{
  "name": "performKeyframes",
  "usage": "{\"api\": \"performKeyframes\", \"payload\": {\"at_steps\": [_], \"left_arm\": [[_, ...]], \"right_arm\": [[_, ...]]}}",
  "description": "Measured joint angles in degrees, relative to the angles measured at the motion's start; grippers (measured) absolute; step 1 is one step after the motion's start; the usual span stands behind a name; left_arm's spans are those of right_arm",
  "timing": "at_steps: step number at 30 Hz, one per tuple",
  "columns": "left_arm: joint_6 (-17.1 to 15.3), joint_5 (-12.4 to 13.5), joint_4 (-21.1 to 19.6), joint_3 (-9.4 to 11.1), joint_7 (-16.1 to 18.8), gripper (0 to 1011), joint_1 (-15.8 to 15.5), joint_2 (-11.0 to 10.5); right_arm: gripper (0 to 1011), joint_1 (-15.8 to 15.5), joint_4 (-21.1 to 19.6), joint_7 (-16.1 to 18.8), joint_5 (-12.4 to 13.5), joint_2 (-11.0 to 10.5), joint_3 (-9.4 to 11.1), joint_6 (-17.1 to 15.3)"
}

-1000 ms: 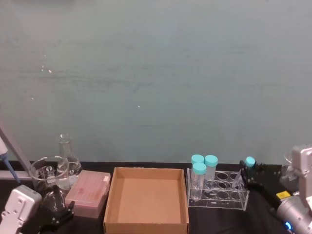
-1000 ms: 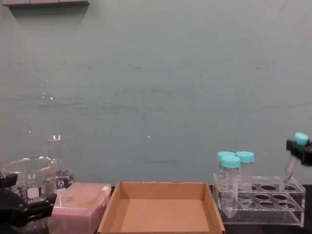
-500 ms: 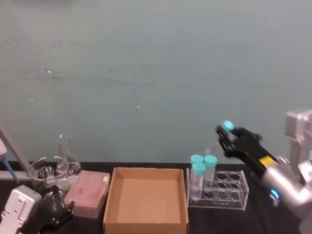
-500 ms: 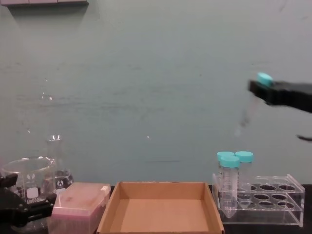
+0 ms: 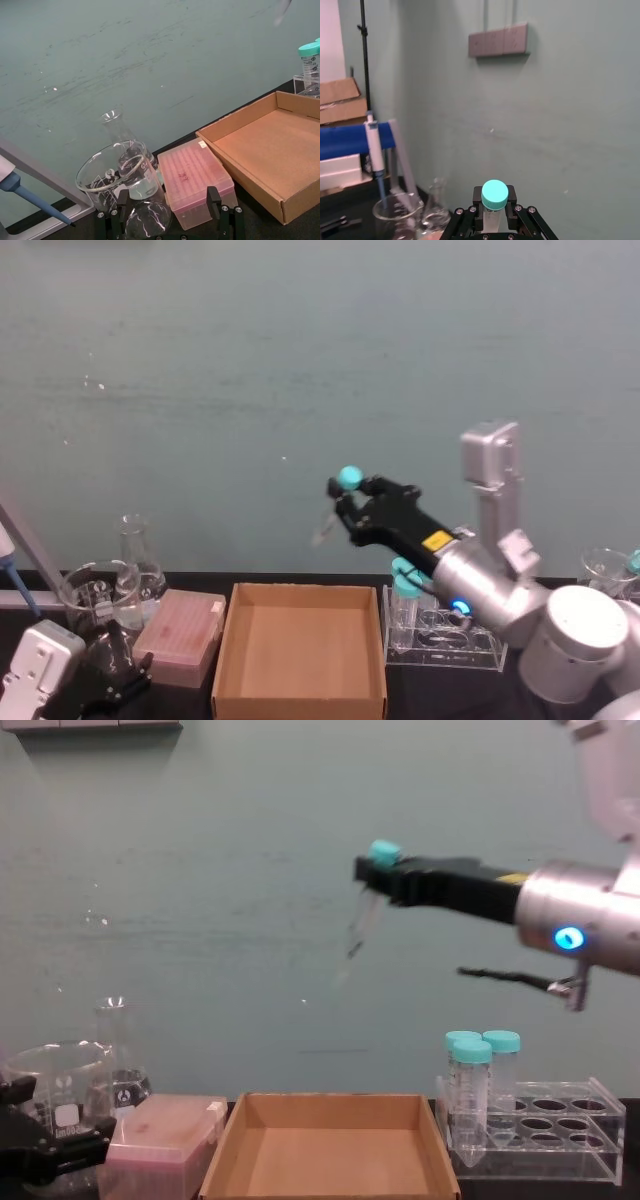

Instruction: Use the right hand to move the test tube from the test tube rack into the box.

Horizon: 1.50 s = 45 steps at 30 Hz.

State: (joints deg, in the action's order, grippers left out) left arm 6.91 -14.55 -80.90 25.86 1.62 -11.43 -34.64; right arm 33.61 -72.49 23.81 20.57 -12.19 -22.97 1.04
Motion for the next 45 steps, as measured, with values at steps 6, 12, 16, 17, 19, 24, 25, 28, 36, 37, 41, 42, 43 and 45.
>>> {"api": "performKeyframes", "payload": {"at_steps": [6,12,16,17,19,24,25,28,36,37,41,42,43,45], "left_arm": [[0.00,0.00,0.00,0.00,0.00,1000,0.00,0.00],[0.00,0.00,0.00,0.00,0.00,1000,0.00,0.00],[0.00,0.00,0.00,0.00,0.00,1000,0.00,0.00],[0.00,0.00,0.00,0.00,0.00,1000,0.00,0.00],[0.00,0.00,0.00,0.00,0.00,1000,0.00,0.00],[0.00,0.00,0.00,0.00,0.00,1000,0.00,0.00],[0.00,0.00,0.00,0.00,0.00,1000,0.00,0.00],[0.00,0.00,0.00,0.00,0.00,1000,0.00,0.00],[0.00,0.00,0.00,0.00,0.00,1000,0.00,0.00],[0.00,0.00,0.00,0.00,0.00,1000,0.00,0.00],[0.00,0.00,0.00,0.00,0.00,1000,0.00,0.00],[0.00,0.00,0.00,0.00,0.00,1000,0.00,0.00],[0.00,0.00,0.00,0.00,0.00,1000,0.00,0.00],[0.00,0.00,0.00,0.00,0.00,1000,0.00,0.00]], "right_arm": [[253,1.79,4.62,-0.69,-1.25,2.38,-2.03,-2.56],[253,3.46,11.49,-2.17,-3.13,4.52,-3.20,-4.36],[253,4.42,16.48,-2.41,-3.67,6.01,-3.11,-4.45],[253,4.53,17.13,-2.39,-3.71,6.22,-3.05,-4.37],[253,4.81,18.96,-2.36,-4.03,6.82,-2.94,-3.91],[253,5.34,21.61,-2.26,-4.93,7.72,-2.92,-2.89],[253,5.44,22.00,-2.25,-5.08,7.88,-2.92,-2.69],[253,5.85,23.51,-2.15,-5.84,8.47,-2.96,-1.87],[253,6.20,24.31,-2.07,-6.57,8.84,-3.04,-1.06],[253,6.19,24.28,-2.06,-6.55,8.83,-3.04,-1.08],[253,6.12,24.15,-2.04,-6.41,8.78,-3.02,-1.18],[279,6.11,24.11,-2.03,-6.37,8.76,-3.02,-1.19],[293,6.10,24.08,-2.03,-6.35,8.75,-3.01,-1.20],[369,6.07,24.03,-2.03,-6.31,8.73,-3.00,-1.23]]}}
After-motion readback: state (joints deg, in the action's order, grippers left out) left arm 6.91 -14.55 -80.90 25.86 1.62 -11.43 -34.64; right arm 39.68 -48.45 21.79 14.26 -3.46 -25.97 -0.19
